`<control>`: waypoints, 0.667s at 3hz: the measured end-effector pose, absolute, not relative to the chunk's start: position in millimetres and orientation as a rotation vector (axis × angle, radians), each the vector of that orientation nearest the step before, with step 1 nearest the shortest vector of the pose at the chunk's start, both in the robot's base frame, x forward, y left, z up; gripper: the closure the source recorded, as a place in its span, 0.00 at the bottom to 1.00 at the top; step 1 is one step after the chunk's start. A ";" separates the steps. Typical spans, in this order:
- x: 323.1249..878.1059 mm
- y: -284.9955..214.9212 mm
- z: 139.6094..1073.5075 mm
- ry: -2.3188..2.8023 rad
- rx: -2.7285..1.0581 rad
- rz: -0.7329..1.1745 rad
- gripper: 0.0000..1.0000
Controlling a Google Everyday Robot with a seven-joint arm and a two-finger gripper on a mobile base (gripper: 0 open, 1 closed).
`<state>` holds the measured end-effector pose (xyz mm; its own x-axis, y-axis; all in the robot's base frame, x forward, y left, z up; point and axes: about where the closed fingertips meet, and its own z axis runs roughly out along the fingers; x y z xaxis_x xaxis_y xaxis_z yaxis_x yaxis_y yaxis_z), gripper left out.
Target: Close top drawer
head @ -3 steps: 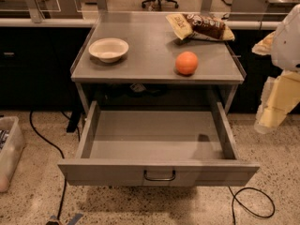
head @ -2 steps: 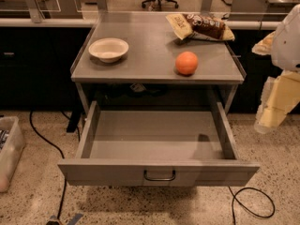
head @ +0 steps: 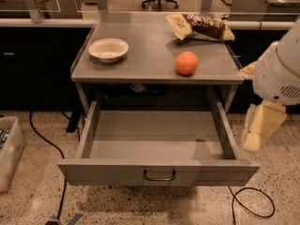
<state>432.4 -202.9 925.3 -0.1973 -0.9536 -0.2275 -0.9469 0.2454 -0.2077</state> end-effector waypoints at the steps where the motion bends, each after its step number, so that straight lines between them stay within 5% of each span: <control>1: 418.1 -181.4 867.3 2.214 -1.756 0.035 0.00; 2: 394.2 -158.5 802.1 2.256 -1.767 0.094 0.00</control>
Offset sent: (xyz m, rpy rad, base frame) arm -0.0737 0.0699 -0.2141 0.0496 0.1893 -0.0119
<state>394.2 -158.5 802.1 -0.2171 -0.9427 -0.2533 -0.9605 0.2526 -0.1169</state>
